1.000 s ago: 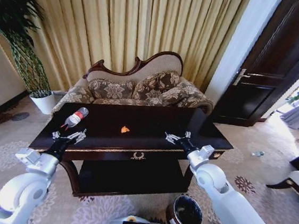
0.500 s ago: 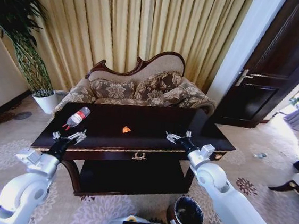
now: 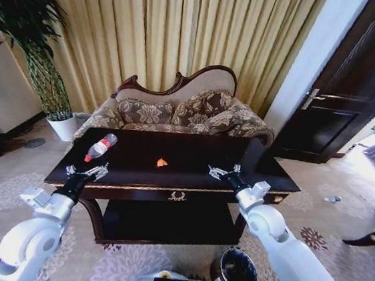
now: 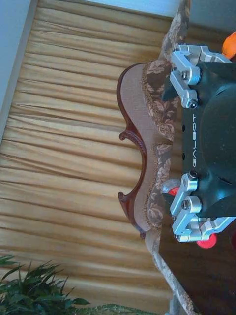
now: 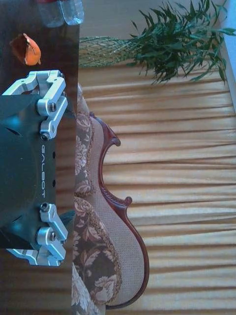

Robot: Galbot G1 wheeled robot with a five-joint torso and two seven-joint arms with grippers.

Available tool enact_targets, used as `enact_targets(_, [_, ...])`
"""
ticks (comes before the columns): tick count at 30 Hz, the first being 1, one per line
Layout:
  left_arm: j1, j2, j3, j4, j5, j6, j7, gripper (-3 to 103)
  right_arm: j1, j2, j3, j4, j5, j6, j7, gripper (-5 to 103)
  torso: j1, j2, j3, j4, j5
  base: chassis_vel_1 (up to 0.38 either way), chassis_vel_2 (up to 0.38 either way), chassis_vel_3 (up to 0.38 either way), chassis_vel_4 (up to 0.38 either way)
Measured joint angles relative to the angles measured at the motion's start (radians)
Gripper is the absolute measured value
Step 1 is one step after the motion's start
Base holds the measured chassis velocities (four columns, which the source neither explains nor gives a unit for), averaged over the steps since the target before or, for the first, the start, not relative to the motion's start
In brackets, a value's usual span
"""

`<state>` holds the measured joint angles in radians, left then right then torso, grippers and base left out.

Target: Move to the front of the table and place the trash on the table into the trash bin.

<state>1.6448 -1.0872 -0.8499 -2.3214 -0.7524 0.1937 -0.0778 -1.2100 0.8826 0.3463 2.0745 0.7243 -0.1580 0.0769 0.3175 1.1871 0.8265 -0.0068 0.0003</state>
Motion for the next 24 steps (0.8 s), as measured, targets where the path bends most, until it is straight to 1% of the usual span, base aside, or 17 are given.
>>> enact_targets(3, [0.0, 0.0, 0.0, 0.0, 0.002, -0.006, -0.001, 100, 0.01, -0.02, -0.02, 0.01, 0.015, -0.012, 0.003, 100, 0.0, 0.0, 0.0, -0.0001, 0.0, 0.0, 0.0, 0.0, 0.0])
enact_targets(4, [0.003, 0.0, -0.002, -0.002, 0.002, -0.008, -0.002, 100, 0.021, -0.039, -0.039, 0.016, 0.035, -0.021, 0.007, 100, 0.0, 0.0, 0.0, -0.0004, 0.0001, 0.0, 0.0, 0.0, 0.0])
enact_targets(5, [0.007, -0.001, -0.005, -0.006, 0.004, -0.01, -0.006, 100, 0.037, -0.064, -0.06, 0.02, 0.057, -0.031, 0.009, 100, 0.0, 0.0, 0.0, -0.0002, 0.0, 0.0, 0.0, 0.0, 0.0])
enact_targets(6, [0.007, -0.001, -0.005, -0.006, 0.004, -0.01, -0.006, 100, 0.037, -0.064, -0.06, 0.02, 0.057, -0.031, 0.009, 100, 0.0, 0.0, 0.0, -0.0002, 0.0, 0.0, 0.0, 0.0, 0.0])
enact_targets(8, [0.021, -0.005, -0.015, -0.015, 0.007, -0.011, -0.011, 100, 0.099, -0.13, -0.106, 0.016, 0.124, -0.054, 0.008, 100, 0.0, 0.0, 0.0, 0.0, 0.0, 0.0, 0.0, 0.0, 0.0])
enact_targets(9, [0.021, -0.005, -0.015, -0.015, 0.007, -0.011, -0.011, 100, 0.099, -0.13, -0.106, 0.016, 0.124, -0.054, 0.008, 100, 0.0, 0.0, 0.0, 0.0, 0.0, 0.0, 0.0, 0.0, 0.0])
enact_targets(11, [0.032, -0.012, -0.025, -0.015, 0.011, -0.013, -0.012, 100, 0.16, -0.171, -0.156, 0.001, 0.182, -0.072, 0.014, 100, 0.0, 0.0, 0.0, 0.0, 0.0001, 0.0, 0.0, 0.0, 0.0])
enact_targets(12, [0.032, -0.012, -0.025, -0.015, 0.011, -0.013, -0.012, 100, 0.16, -0.171, -0.156, 0.001, 0.182, -0.072, 0.014, 100, 0.0, 0.0, 0.0, 0.0, 0.0001, 0.0, 0.0, 0.0, 0.0])
enact_targets(14, [0.045, -0.018, -0.039, -0.014, 0.022, -0.014, -0.008, 100, 0.237, -0.204, -0.226, -0.019, 0.238, -0.084, 0.029, 100, 0.0, 0.0, 0.0, 0.0001, -0.0001, 0.0, 0.0, 0.0, 0.0])
enact_targets(15, [0.045, -0.018, -0.039, -0.014, 0.022, -0.014, -0.008, 100, 0.237, -0.204, -0.226, -0.019, 0.238, -0.084, 0.029, 100, 0.0, 0.0, 0.0, 0.0001, -0.0001, 0.0, 0.0, 0.0, 0.0])
enact_targets(17, [0.053, -0.021, -0.048, -0.011, 0.035, -0.015, -0.003, 100, 0.29, -0.219, -0.273, -0.038, 0.263, -0.091, 0.032, 100, 0.0, 0.0, 0.0, 0.0, 0.0001, 0.0, 0.0, 0.0, 0.0])
enact_targets(18, [0.053, -0.021, -0.048, -0.011, 0.035, -0.015, -0.003, 100, 0.29, -0.219, -0.273, -0.038, 0.263, -0.091, 0.032, 100, 0.0, 0.0, 0.0, 0.0, 0.0001, 0.0, 0.0, 0.0, 0.0])
enact_targets(21, [0.069, -0.039, -0.073, -0.011, 0.047, -0.017, 0.004, 100, 0.407, -0.236, -0.362, -0.082, 0.283, -0.094, 0.012, 100, 0.0, 0.0, 0.0, -0.0002, 0.0, 0.0, 0.0, 0.0, 0.0])
enact_targets(23, [0.073, -0.046, -0.08, -0.012, 0.049, -0.017, 0.005, 100, 0.434, -0.236, -0.384, -0.089, 0.287, -0.094, 0.01, 100, 0.0, 0.0, 0.0, -0.0002, -0.0001, 0.0, 0.0, 0.0, 0.0])
enact_targets(24, [0.086, -0.065, -0.096, -0.014, 0.055, -0.016, 0.006, 100, 0.497, -0.232, -0.439, -0.106, 0.295, -0.095, 0.005, 100, 0.0, 0.0, 0.0, -0.0001, 0.0, 0.0, 0.0, 0.0, 0.0])
